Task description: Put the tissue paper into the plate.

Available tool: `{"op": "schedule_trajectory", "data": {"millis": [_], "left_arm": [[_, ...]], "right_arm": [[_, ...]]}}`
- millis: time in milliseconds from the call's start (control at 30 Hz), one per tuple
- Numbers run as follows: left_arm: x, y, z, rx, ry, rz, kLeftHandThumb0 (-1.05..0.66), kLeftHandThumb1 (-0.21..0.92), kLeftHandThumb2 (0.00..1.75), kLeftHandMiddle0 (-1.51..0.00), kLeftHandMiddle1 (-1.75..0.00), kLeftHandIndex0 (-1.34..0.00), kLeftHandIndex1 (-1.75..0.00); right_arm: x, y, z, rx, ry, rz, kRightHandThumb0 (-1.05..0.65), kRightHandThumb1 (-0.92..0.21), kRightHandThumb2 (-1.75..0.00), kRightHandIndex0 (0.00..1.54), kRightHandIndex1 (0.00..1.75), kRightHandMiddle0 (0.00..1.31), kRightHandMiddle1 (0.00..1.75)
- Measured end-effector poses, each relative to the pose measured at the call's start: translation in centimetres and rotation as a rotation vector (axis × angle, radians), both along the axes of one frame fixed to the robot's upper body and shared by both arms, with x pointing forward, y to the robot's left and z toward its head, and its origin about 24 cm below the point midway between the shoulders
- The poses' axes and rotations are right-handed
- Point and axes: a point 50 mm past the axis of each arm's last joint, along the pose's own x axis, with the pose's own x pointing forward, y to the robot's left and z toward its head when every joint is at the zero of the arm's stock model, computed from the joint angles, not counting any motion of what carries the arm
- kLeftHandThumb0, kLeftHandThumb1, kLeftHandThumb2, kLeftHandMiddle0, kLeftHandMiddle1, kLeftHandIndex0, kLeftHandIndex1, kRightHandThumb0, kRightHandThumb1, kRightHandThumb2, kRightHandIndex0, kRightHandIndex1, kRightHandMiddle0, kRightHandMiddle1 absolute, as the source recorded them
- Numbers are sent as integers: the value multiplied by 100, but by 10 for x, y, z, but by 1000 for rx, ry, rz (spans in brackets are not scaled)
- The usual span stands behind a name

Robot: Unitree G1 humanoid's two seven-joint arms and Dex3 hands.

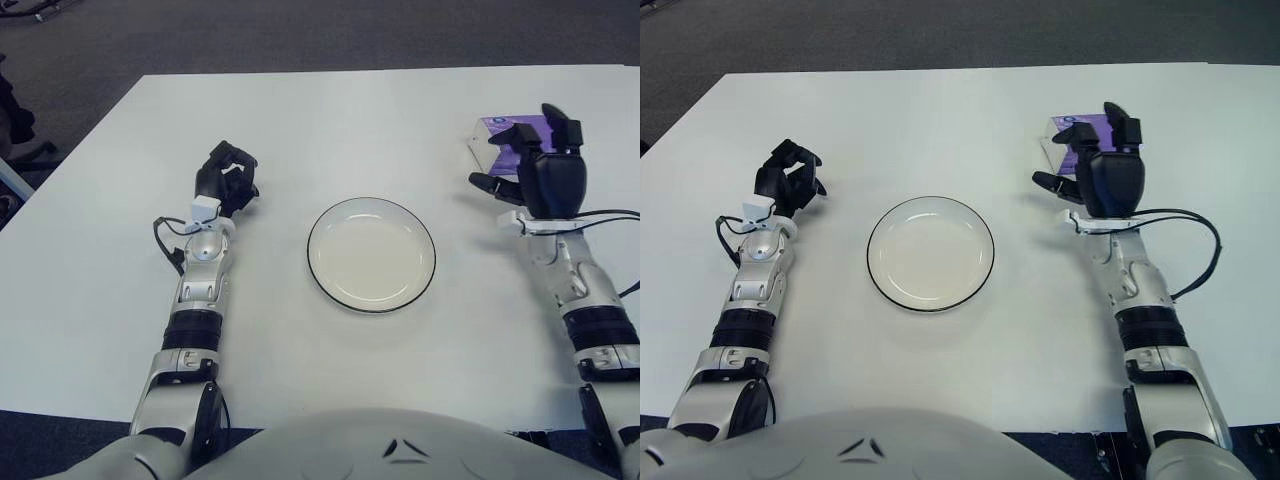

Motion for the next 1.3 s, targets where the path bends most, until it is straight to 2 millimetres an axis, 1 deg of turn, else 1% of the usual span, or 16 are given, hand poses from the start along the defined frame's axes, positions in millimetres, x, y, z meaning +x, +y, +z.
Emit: {"op": "schedule_trajectory", "data": {"millis": [133, 300, 467, 700, 967, 1300], "left_arm": [[0, 0, 0, 1, 2, 1, -37, 92, 49, -91, -175, -62, -175], [0, 0, 0, 2, 2, 1, -37, 92, 49, -91, -175, -62, -175], [0, 0, 0, 4, 2, 0, -37, 92, 49, -91, -175, -62, -175], [0, 0, -1, 5, 4, 0, -37, 92, 49, -91, -175, -62, -175], [1, 0, -1, 7, 4, 0, -37, 92, 49, -90, -175, -62, -175], [1, 0, -1, 15, 4, 1, -38, 92, 49, -90, -175, -62, -175]], "right_arm": [[5, -3, 8, -13, 1, -7, -60, -92, -53, 61, 0, 55, 18], [12, -9, 15, -32, 30, -34, -67, -92, -61, 55, 0, 51, 14], [20, -15, 20, -58, 113, -67, -74, -92, -72, 48, 0, 45, 9], [28, -19, 25, -50, 226, -79, -77, -92, -76, 46, 0, 42, 7], [39, -26, 23, 17, 331, -66, -78, -92, -78, 48, 1, 42, 6], [52, -36, 12, 64, 525, -42, -81, -92, -77, 46, 0, 41, 5]]}}
